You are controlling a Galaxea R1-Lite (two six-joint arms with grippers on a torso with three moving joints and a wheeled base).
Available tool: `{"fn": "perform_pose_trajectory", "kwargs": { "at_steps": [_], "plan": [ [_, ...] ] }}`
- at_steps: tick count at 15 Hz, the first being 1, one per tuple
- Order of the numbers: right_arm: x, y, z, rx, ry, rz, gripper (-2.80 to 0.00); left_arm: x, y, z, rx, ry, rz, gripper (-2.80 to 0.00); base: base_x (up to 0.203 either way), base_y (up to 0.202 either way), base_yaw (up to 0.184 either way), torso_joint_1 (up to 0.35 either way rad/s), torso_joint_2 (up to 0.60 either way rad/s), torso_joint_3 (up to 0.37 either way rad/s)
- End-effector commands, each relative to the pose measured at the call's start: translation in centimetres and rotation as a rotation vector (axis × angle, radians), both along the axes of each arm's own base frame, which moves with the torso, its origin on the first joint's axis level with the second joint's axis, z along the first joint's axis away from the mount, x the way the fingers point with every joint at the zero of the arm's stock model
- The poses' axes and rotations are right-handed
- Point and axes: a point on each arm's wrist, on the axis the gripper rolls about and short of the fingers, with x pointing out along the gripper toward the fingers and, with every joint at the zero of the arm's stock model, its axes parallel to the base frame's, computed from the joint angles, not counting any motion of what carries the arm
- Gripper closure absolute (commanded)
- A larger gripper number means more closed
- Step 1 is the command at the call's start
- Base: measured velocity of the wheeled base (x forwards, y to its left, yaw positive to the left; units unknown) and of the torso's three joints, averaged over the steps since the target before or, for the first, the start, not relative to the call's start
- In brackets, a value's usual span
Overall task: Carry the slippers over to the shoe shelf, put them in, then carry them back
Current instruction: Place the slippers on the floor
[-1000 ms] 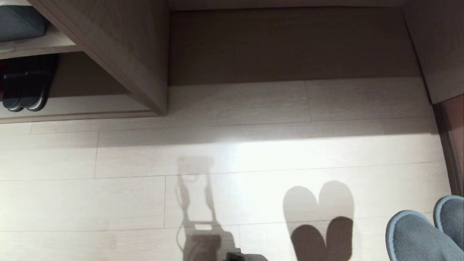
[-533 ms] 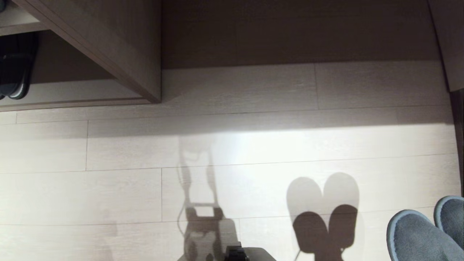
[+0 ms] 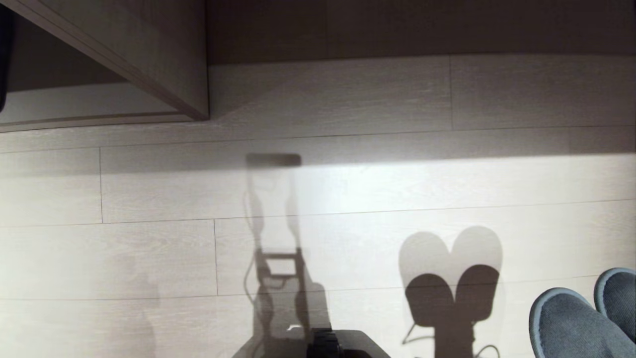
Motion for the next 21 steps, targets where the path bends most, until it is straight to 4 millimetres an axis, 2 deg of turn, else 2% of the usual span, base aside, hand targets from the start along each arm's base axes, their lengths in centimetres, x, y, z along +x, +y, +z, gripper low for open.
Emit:
{"fn": "perform_pose_trajectory", "kwargs": {
  "at_steps": [1,12,14,15,16,18,20,21],
  "plan": [
    [0.0,0.0,0.0,0.001,0.001,-0.001,0.00,0.0,0.0,0.0,0.000,0.001,0.001,0.00,0.000,0.000,0.000,0.003,0.00,-0.198],
    [0.0,0.0,0.0,0.028,0.001,-0.008,0.00,0.0,0.0,0.0,-0.002,-0.001,0.000,0.00,0.000,0.000,0.000,0.002,0.00,-0.197],
    [-0.2,0.0,0.9,0.037,-0.040,0.010,0.00,0.0,0.0,0.0,0.000,-0.001,0.000,0.00,0.000,0.000,0.000,0.001,0.00,-0.178],
    [-0.3,0.1,2.0,0.038,-0.046,0.036,0.00,0.0,0.0,0.0,0.000,-0.001,0.000,0.00,0.000,0.000,0.000,0.012,0.01,-0.090],
    [-0.1,0.1,3.9,0.037,-0.045,0.057,0.00,0.0,0.0,0.0,0.000,-0.001,0.000,0.00,0.000,0.000,0.000,0.002,0.00,-0.051],
    [1.8,0.2,7.3,0.036,0.025,0.084,0.00,0.0,0.0,0.0,0.000,-0.001,0.000,0.00,0.000,0.000,0.000,0.001,0.00,-0.017],
    [5.9,0.3,10.3,0.029,0.079,0.102,0.00,0.0,0.0,0.0,0.000,-0.001,0.001,0.00,0.000,0.000,0.000,0.000,0.00,0.000],
    [8.7,0.4,11.6,0.016,0.088,0.109,0.00,0.0,0.0,0.0,0.000,-0.001,0.001,0.00,0.000,0.000,0.000,0.000,0.00,0.000]
  ]
}}
